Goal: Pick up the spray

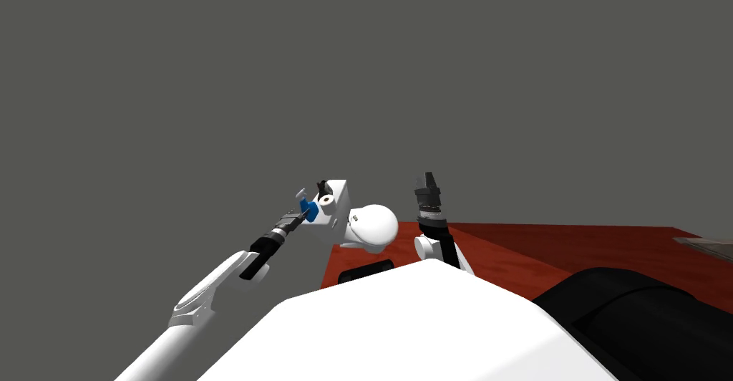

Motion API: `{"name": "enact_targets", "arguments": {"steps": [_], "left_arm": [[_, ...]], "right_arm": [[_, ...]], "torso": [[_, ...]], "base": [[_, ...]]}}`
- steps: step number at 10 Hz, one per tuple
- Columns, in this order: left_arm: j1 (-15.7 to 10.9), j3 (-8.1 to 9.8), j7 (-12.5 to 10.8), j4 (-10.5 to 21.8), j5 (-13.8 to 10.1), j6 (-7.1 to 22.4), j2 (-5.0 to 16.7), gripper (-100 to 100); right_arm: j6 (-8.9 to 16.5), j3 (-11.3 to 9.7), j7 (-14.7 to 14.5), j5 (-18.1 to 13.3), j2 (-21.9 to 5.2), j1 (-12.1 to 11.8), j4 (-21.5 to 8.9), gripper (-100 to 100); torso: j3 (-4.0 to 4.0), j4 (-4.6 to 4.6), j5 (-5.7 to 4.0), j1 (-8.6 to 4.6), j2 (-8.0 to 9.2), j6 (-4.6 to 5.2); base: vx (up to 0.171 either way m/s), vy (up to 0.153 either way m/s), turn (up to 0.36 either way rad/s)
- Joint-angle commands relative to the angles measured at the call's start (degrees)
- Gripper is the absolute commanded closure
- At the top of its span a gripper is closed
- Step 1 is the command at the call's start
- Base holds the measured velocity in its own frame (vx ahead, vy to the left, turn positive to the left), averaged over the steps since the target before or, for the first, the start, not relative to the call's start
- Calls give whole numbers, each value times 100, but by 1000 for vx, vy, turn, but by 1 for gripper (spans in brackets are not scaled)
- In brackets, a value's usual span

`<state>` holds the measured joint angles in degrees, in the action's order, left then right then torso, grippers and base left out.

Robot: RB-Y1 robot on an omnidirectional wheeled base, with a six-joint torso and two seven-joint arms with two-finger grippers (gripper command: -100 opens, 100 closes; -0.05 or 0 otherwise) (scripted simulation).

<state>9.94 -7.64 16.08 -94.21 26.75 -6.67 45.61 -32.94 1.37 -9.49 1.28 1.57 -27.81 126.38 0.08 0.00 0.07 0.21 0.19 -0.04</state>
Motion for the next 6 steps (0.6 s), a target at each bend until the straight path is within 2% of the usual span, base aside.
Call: {"name": "enact_targets", "arguments": {"steps": [1, 3, 4, 5, 6], "left_arm": [[-286, -77, 91, 286, -29, -4, -123, -100], [-585, -77, 91, 673, -29, -4, -123, -100], [-585, -77, 91, 707, -29, -4, -123, -100], [-799, -216, 242, 913, -105, -18, -366, -100], [-985, -216, 242, 1115, -105, -18, -366, -100]], "right_arm": [[0, 0, 0, 0, 0, 0, 0, 0], [0, 1, 0, 0, 0, -1, 0, 0], [0, 0, 0, 0, 0, -2, 0, 0], [0, 0, 0, 0, 0, -2, 0, 0], [0, 0, 0, 0, 0, 0, 0, 0]], "torso": [[0, 0, 0, 0, 0, 0], [4, 3, 2, 7, 2, -6], [-4, 0, -1, -6, -11, -6], [-10, -2, -3, -14, -21, -6], [0, 0, -1, -4, -1, -1]], "base": [[-129, 82, -89], [-48, 25, 15], [-3, -11, 5], [-92, 31, -138], [-142, 63, -90]]}}
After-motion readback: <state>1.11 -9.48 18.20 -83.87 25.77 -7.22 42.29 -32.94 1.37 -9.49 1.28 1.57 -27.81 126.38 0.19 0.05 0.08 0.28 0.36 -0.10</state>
